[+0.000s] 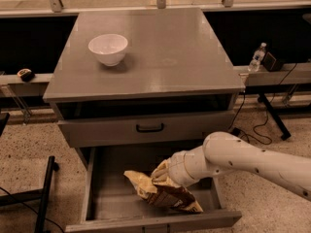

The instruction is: Place brown chip bag into middle drawer

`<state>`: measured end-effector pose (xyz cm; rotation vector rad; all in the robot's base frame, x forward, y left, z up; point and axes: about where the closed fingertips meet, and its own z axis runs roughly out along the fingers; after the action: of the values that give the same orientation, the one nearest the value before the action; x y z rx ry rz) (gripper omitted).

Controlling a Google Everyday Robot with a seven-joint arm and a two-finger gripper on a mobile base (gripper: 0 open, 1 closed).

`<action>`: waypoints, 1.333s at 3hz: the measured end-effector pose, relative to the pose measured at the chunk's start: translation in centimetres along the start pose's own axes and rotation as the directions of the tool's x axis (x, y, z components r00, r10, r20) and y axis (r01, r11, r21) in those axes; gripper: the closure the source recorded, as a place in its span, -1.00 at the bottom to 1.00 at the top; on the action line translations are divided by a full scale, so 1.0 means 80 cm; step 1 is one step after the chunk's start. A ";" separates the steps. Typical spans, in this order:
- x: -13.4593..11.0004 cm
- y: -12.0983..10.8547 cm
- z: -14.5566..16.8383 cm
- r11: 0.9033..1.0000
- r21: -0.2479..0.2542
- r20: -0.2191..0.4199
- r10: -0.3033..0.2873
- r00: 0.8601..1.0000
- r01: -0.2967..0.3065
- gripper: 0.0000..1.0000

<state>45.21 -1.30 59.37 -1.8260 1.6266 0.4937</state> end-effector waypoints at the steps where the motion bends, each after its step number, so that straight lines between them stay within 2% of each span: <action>1: 0.001 0.000 0.001 1.000 0.001 0.001 0.002 1.000 -0.002 0.63; 4: 0.001 0.000 0.001 1.000 0.000 0.001 0.002 1.000 -0.002 -0.75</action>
Offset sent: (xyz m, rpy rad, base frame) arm 0.0003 0.0003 -0.0011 0.0016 0.0008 -0.0014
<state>45.24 -1.27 59.26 -1.8237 1.6274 0.4951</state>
